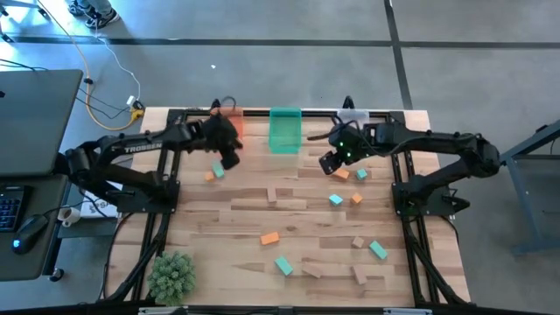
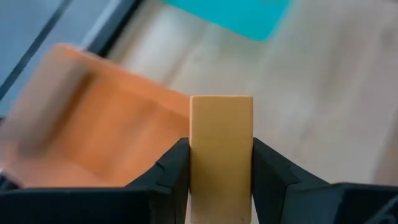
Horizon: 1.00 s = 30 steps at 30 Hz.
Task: Sort & place blocks by color
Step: Put the orange block into the orange bin
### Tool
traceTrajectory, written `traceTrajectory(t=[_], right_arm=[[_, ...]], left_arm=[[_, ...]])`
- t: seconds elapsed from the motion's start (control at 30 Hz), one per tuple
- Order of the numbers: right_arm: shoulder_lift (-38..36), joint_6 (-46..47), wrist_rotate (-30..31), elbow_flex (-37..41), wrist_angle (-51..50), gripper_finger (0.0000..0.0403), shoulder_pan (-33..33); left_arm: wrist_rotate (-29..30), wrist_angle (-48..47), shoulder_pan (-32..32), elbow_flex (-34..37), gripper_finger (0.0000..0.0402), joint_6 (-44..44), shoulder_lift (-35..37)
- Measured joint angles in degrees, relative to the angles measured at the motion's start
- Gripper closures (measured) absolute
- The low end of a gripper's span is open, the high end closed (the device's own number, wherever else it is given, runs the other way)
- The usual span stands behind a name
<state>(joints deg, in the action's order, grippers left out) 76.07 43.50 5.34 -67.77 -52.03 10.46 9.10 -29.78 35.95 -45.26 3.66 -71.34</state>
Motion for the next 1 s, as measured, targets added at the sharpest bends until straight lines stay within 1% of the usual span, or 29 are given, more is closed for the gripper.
traceTrajectory(t=[0.13,0.3,0.47,0.57,0.7,0.83,1.0], right_arm=[[0.00,1.86,-0.95,0.00,-0.02,0.0217,-3.21],[0.00,6.06,-1.99,0.00,-0.02,0.0217,-6.42],[0.00,10.91,0.39,0.00,-0.02,0.0217,-9.72],[0.00,13.33,0.70,0.00,-0.02,0.0217,-11.36],[0.00,16.20,0.66,0.00,-0.02,0.0217,-13.32],[0.00,18.61,0.59,0.00,-0.02,0.0217,-15.01],[0.00,21.01,-1.19,0.00,-0.24,0.0217,-17.32]], left_arm=[[-0.77,-0.08,5.49,-0.63,0.0300,-0.40,0.06],[-0.98,-0.87,9.92,-0.63,0.0300,-1.60,0.04],[-1.04,-0.50,13.07,-0.63,0.0300,-3.45,-0.18],[-1.32,-0.19,14.34,-0.63,0.0300,-3.84,-1.10],[-3.71,0.22,15.16,-0.65,0.0300,-5.61,-2.66],[-4.18,1.27,15.06,-0.65,0.0300,-7.22,-4.74],[-4.11,2.49,14.98,-0.65,0.0300,-8.62,-8.40]])
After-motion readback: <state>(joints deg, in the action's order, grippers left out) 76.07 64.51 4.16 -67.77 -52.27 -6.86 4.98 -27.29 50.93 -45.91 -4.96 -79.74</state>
